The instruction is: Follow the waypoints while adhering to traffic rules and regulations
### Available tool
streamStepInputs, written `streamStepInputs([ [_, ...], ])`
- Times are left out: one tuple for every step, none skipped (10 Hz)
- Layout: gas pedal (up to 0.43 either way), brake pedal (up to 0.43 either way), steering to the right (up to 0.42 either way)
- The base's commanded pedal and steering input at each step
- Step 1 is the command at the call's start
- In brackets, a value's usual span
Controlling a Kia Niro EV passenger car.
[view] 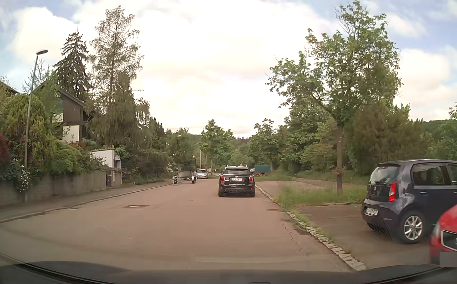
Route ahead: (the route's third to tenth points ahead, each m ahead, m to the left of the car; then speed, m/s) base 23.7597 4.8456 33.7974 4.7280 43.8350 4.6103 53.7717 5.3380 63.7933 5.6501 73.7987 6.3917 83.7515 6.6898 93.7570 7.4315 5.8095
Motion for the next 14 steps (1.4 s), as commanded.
streamStepInputs([
  [0.008,0.000,0.003],
  [0.008,0.000,0.001],
  [0.008,0.000,0.003],
  [0.008,0.000,0.004],
  [0.008,0.000,0.004],
  [0.008,0.000,0.002],
  [0.008,0.000,0.001],
  [0.008,0.000,0.002],
  [0.008,0.000,0.001],
  [0.008,0.000,0.001],
  [0.008,0.000,0.001],
  [0.008,0.000,0.002],
  [0.000,0.000,0.001],
  [0.000,0.000,0.001],
])
